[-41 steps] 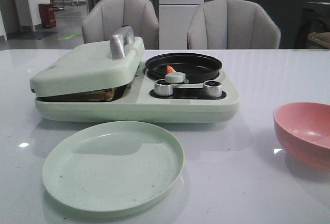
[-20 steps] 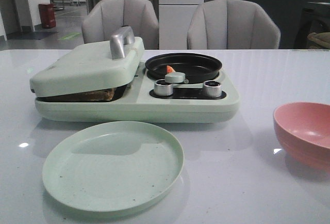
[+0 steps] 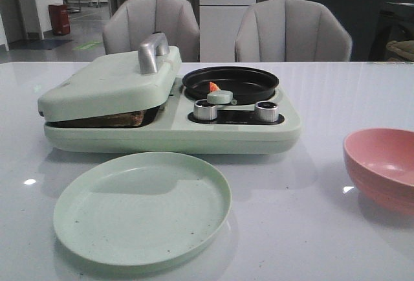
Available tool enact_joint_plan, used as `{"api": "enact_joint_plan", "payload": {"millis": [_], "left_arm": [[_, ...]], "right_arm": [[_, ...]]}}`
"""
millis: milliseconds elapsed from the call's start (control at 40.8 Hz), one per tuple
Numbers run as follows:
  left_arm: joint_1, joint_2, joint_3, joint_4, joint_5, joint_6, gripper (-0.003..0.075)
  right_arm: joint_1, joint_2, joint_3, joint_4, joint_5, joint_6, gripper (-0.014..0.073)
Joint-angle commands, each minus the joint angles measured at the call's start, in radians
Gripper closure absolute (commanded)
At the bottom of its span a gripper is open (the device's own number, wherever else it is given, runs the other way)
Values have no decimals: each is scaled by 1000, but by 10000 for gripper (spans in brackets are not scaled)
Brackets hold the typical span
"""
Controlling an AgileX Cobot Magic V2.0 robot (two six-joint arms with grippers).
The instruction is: Make breakfast with bread and shrimp
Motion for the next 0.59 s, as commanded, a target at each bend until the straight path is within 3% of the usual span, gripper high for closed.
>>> {"api": "enact_joint_plan", "payload": {"millis": [0, 123, 564], "left_arm": [[0, -17, 32, -1, -92, -11, 619], [0, -17, 32, -1, -92, -11, 619], [0, -17, 32, -1, -92, -11, 619]], "right_arm": [[-6, -23, 61, 28, -215, 0, 559], [-3, -23, 56, 33, -141, 0, 559], [13, -23, 56, -3, -224, -1, 559]]}}
